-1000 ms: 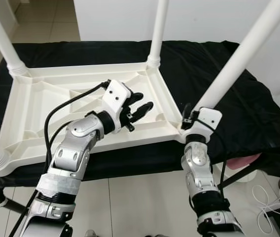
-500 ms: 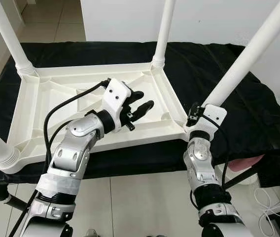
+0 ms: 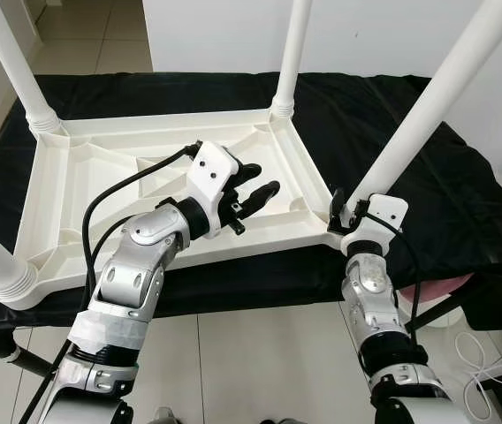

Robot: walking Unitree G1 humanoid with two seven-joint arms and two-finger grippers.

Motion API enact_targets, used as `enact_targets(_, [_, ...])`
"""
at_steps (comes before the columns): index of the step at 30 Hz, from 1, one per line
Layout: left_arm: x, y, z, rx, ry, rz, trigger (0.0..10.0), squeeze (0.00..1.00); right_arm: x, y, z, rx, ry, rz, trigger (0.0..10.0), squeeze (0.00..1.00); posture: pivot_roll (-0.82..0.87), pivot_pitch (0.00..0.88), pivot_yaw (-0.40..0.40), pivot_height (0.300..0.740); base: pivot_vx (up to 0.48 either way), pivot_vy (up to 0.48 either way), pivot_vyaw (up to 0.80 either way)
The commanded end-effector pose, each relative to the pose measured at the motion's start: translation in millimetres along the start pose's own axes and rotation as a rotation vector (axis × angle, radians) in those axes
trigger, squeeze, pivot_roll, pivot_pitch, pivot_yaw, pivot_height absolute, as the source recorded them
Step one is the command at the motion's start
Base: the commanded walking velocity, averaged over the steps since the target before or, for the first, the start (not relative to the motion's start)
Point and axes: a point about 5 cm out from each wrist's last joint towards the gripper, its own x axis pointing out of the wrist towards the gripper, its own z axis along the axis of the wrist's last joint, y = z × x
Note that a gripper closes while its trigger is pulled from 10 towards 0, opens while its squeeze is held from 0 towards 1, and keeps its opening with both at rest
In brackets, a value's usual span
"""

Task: Building children table

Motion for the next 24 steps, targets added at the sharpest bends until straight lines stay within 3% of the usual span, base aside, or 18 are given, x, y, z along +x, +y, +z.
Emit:
enact_targets(1, [1.4, -1.3, 0.0, -0.011, 0.0, 0.037, 10.0, 0.0, -6.6, -12.4, -17.0, -0.014, 0.083, -0.031, 10.0, 1.0, 0.02, 0.055, -0.029, 0.74, 0.0, 0.0, 0.0])
enact_targets(2, [1.5, -1.2, 0.2, -0.009, 0.0, 0.035, 10.0, 0.0, -4.3, -11.3, -15.0, -0.011, 0.08, 0.025, 10.0, 0.0, 0.02, 0.055, -0.026, 0.74, 0.0, 0.0, 0.0])
enact_targets(3, [1.5, -1.2, 0.2, -0.009, 0.0, 0.035, 10.0, 0.0, -4.3, -11.3, -15.0, -0.011, 0.08, 0.025, 10.0, 0.0, 0.02, 0.055, -0.026, 0.74, 0.0, 0.0, 0.0])
enact_targets(5, [1.5, -0.8, 0.7, -0.007, -0.001, 0.034, 10.0, 0.0, 0.1, -9.3, -9.4, -0.03, 0.061, 0.153, 10.0, 0.0, 0.02, 0.056, -0.024, 0.74, 0.0, 0.0, 0.0])
enact_targets(9, [1.7, -0.6, 0.8, -0.007, 0.0, 0.034, 10.0, 0.0, 1.8, -9.9, -6.3, -0.046, 0.046, 0.198, 10.0, 0.0, 0.02, 0.057, -0.024, 0.74, 0.0, 0.0, 0.0])
enact_targets(11, [2.1, -0.8, 1.2, -0.007, -0.001, 0.033, 10.0, 0.0, 4.3, -12.9, -2.5, -0.058, 0.045, 0.308, 10.0, 0.0, 0.02, 0.061, -0.022, 0.74, 0.0, 0.0, 0.0])
enact_targets(18, [2.8, 0.2, 2.2, -0.008, -0.001, 0.033, 10.0, 0.0, 9.0, -15.5, 7.5, -0.116, 0.021, 0.508, 10.0, 0.0, 0.02, 0.068, -0.01, 0.74, 0.0, 0.0, 0.0])
enact_targets(24, [3.9, 0.6, 2.6, -0.01, -0.002, 0.03, 10.0, 0.0, 15.6, -16.9, 21.0, -0.172, -0.024, 0.615, 10.0, 0.0, 0.02, 0.069, -0.004, 0.74, 0.0, 0.0, 0.0])
